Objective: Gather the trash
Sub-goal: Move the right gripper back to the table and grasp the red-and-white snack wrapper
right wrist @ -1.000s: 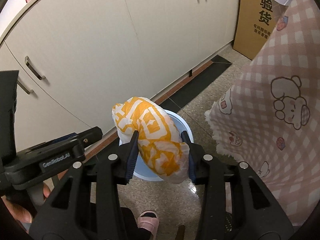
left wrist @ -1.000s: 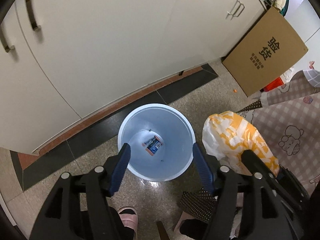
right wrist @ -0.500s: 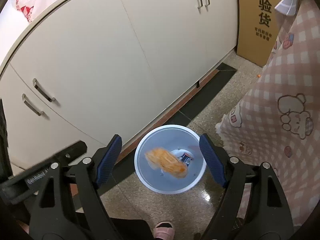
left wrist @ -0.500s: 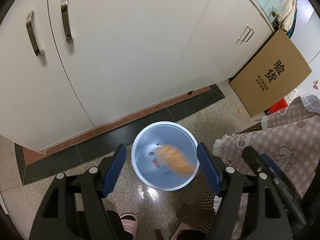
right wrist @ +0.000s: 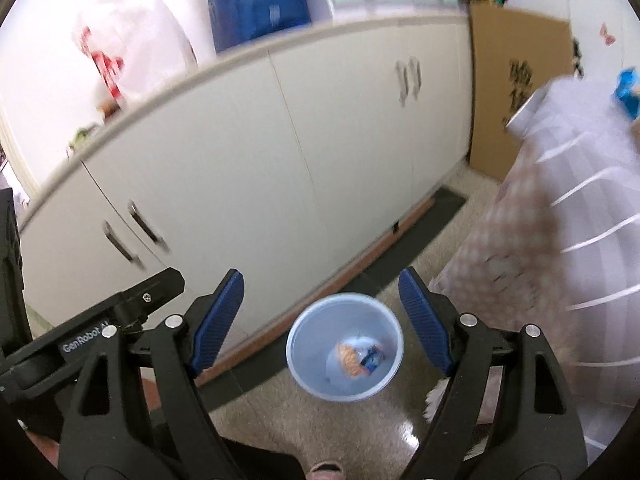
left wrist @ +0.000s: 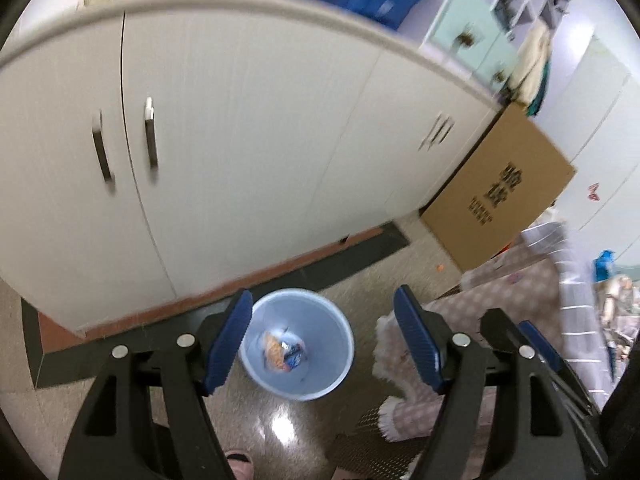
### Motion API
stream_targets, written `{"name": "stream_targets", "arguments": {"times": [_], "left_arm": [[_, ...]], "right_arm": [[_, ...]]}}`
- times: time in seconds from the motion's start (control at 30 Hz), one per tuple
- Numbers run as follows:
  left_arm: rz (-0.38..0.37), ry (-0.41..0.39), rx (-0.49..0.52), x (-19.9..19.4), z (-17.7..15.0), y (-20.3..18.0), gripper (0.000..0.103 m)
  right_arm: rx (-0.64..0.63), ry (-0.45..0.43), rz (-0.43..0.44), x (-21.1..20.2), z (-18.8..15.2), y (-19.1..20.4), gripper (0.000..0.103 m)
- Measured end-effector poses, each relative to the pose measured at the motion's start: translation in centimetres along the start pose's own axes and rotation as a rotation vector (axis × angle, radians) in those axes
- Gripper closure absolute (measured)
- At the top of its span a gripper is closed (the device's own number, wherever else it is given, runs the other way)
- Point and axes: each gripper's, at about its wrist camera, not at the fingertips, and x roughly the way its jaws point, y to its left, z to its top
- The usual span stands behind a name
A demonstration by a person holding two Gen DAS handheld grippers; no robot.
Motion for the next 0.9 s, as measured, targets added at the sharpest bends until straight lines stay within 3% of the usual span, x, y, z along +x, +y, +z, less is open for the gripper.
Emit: {"name": "stream_targets", "arguments": {"times": [0.17, 0.37, 0.7, 0.9], "left_arm": [[-0.075, -0.055, 0.079, -4.1, 0.4, -3.9, 0.029], [-0.212, -0.027, 0.188, -6.1, -0.8, -11.3, 0.029], [-0.372, 0.102, 0.342, -4.1, -4.1, -23.6, 0.029], [-0.372, 0.163, 0.418, -1.5, -5.3, -29.2, 0.029]], "right_arm": [[0.019, -0.127, -0.016, -7.1, 1.4, -1.3, 0.024], [0.031, -0.218, -0.133, -14.7, 1.9, -6.4, 0.024], [0.202, -0.188, -0.325, -21.0, 0.7, -20.5, 0.025], [0.227, -0.080, -0.319, -20.1, 0.4, -25.6, 0.043]]}}
